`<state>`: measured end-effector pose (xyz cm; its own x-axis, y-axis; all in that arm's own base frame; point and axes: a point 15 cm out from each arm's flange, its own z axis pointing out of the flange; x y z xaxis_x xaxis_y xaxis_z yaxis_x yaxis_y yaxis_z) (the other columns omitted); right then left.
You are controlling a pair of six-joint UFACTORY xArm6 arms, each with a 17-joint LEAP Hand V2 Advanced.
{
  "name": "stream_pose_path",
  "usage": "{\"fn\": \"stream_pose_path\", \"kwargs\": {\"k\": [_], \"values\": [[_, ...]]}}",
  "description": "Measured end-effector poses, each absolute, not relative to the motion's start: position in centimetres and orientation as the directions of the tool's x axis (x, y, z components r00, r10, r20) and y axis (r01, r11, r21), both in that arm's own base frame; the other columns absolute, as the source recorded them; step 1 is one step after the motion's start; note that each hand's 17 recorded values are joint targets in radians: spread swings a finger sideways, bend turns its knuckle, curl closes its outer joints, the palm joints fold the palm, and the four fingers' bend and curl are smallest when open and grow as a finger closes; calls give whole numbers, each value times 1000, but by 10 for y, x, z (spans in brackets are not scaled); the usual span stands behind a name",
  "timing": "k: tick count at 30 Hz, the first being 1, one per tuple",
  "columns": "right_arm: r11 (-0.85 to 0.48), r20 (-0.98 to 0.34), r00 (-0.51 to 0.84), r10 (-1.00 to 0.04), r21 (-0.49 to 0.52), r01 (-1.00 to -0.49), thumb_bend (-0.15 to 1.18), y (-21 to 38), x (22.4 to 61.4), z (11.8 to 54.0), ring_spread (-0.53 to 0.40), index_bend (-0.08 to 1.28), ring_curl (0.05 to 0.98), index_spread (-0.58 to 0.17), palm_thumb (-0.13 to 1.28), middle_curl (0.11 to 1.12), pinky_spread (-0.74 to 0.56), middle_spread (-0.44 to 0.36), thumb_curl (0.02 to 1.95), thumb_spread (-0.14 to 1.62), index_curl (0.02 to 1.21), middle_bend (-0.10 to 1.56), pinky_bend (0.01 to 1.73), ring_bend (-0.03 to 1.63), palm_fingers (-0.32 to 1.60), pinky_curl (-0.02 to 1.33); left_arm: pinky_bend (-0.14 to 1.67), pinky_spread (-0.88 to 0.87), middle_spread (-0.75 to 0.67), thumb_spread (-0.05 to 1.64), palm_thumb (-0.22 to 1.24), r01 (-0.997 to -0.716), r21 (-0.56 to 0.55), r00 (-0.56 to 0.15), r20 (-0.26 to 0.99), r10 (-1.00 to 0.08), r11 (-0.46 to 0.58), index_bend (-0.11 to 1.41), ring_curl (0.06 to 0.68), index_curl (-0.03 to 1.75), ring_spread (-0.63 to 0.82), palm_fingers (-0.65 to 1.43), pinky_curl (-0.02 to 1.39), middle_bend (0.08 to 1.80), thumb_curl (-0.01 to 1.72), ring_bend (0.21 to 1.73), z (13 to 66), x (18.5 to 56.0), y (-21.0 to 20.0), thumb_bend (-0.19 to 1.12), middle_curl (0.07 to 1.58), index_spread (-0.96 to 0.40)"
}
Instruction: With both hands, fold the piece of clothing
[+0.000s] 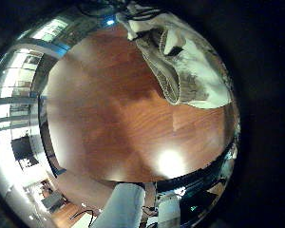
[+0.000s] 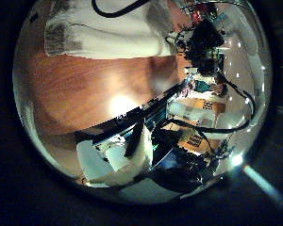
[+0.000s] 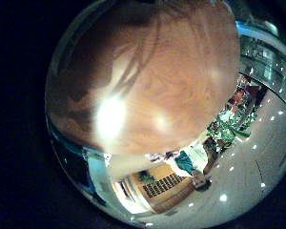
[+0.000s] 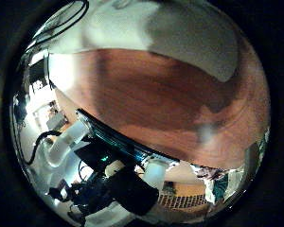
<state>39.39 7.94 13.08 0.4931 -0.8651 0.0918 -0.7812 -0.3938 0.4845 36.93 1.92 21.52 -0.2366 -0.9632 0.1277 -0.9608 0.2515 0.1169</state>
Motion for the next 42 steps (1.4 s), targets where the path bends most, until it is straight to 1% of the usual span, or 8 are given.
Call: {"fn": "stream_pose_path", "kwargs": {"k": [2, 7, 18, 23, 27, 30, 36, 42], "values": [[-386, 96, 493, -865, 502, -774, -15, 75, 391, 127, 170, 173, 251, -417, 179, 345, 348, -70, 211, 1322, 278, 194, 333, 325, 65, 316, 346, 565, 348, 1156, 212, -961, 116, -237, 128, -963, 252, 183, 227, 368, 509, 1, 325, 170, 305, 553, 215, 371, 20, -20, 240, -63], [-358, 107, 474, -874, 517, -777, -17, 58, 391, 126, 173, 186, 244, -424, 160, 339, 349, -67, 209, 1313, 297, 186, 305, 289, 77, 309, 348, 565, 348, 1156, 211, -960, 117, -238, 129, -963, 253, 183, 226, 368, 509, 1, 323, 170, 306, 554, 215, 375, 20, -20, 240, -63], [-225, 173, 375, -911, 554, -801, -13, -28, 387, 140, 189, 179, 246, -433, 144, 314, 356, -40, 206, 1307, 322, 180, 267, 250, 79, 307, 351, 564, 348, 1158, 205, -959, 117, -245, 130, -961, 260, 184, 224, 369, 509, 1, 320, 170, 302, 556, 215, 381, 17, -20, 241, -63], [-174, 191, 332, -924, 563, -808, -12, -66, 368, 148, 190, 168, 250, -433, 145, 310, 357, -38, 205, 1309, 319, 178, 267, 249, 74, 310, 352, 564, 348, 1158, 205, -955, 126, -252, 134, -959, 268, 184, 224, 369, 509, 1, 319, 170, 300, 556, 211, 381, 13, -20, 241, -63], [-157, 184, 293, -938, 529, -834, -8, -86, 362, 162, 182, 134, 263, -434, 153, 310, 348, -38, 207, 1309, 296, 184, 287, 281, 59, 320, 353, 564, 348, 1159, 205, -950, 137, -262, 139, -955, 281, 184, 222, 369, 510, 0, 319, 170, 299, 554, 206, 381, 4, -20, 241, -63], [-174, 169, 288, -943, 489, -855, -10, -88, 363, 176, 179, 122, 273, -434, 165, 314, 346, -38, 210, 1301, 273, 191, 317, 309, 39, 329, 353, 564, 348, 1159, 205, -941, 152, -283, 142, -948, 304, 184, 220, 370, 515, 0, 318, 170, 299, 553, 200, 381, -12, -20, 241, -63], [-241, 114, 296, -949, 345, -907, -7, -71, 368, 207, 164, 130, 285, -431, 229, 322, 343, -48, 231, 1272, 241, 197, 370, 357, 29, 341, 354, 564, 345, 1159, 205, -926, 126, -338, 135, -931, 355, 183, 219, 370, 516, 0, 317, 170, 299, 552, 200, 389, -50, -20, 241, -63], [-208, 100, 252, -962, 327, -922, -15, -89, 361, 212, 159, 127, 291, -426, 258, 331, 341, -47, 244, 1246, 223, 199, 404, 387, 9, 346, 351, 564, 333, 1159, 205, -908, 91, -397, 119, -910, 409, 186, 220, 371, 511, 3, 316, 167, 298, 555, 193, 409, -80, -20, 240, -63]]}}
